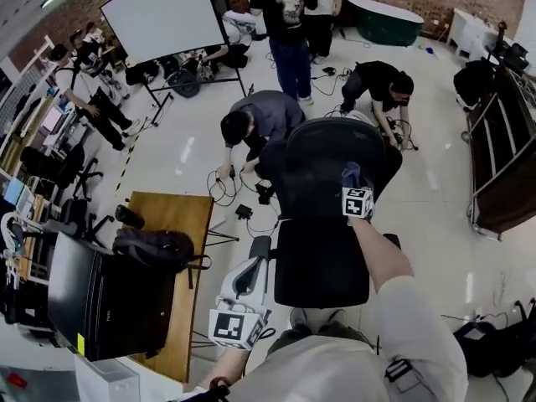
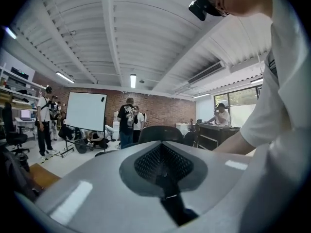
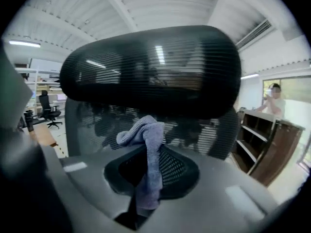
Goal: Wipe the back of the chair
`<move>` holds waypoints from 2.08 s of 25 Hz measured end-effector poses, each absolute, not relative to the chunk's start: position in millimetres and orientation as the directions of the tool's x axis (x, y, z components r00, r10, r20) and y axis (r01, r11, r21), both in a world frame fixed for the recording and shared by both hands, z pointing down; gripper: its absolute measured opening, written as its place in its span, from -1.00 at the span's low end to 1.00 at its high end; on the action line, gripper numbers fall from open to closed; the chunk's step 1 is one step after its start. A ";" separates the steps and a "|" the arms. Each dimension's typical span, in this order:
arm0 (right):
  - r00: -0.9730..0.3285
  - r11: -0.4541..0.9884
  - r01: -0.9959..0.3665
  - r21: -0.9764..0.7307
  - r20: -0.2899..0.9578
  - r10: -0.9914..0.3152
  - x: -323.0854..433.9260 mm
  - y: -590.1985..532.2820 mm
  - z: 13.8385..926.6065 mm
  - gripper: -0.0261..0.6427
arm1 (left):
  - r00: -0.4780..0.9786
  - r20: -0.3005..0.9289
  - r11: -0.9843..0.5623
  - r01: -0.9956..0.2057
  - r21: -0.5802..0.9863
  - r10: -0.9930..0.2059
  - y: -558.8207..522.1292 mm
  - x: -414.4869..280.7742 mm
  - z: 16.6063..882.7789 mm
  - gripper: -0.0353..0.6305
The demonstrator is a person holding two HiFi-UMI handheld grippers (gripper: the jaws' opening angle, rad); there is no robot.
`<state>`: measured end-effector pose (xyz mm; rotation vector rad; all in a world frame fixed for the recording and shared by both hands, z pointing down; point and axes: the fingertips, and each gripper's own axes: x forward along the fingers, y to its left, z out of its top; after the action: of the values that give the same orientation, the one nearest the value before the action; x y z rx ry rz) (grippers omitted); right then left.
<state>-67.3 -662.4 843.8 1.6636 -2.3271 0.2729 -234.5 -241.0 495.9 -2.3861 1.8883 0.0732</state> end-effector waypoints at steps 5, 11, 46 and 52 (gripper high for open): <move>-0.133 0.141 -0.990 0.003 0.316 -0.939 74.5 -661.6 845.6 -0.78 | 0.332 -0.157 -0.328 -0.943 -0.052 -0.930 -240.9 -204.4 501.5 -0.73; -0.192 0.185 -0.981 -0.051 0.275 -0.942 64.7 -652.0 830.0 -0.78 | 0.352 -0.115 -0.351 -0.936 -0.023 -0.929 -242.2 -195.8 514.7 -0.73; -0.191 0.173 -0.981 -0.082 0.472 -0.860 109.1 -728.8 926.8 -0.77 | 0.366 0.012 -0.365 -0.930 0.042 -0.931 -376.5 -132.9 509.5 -0.73; -0.438 0.414 -0.897 -0.156 0.453 -0.777 -74.9 -687.1 946.3 -0.77 | 0.275 0.006 -0.275 -0.961 0.025 -0.961 -374.6 -162.7 503.8 -0.73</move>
<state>-74.9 -687.1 946.3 1.4497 -2.3642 0.5461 -162.7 -374.6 503.8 -2.5274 1.9055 0.0170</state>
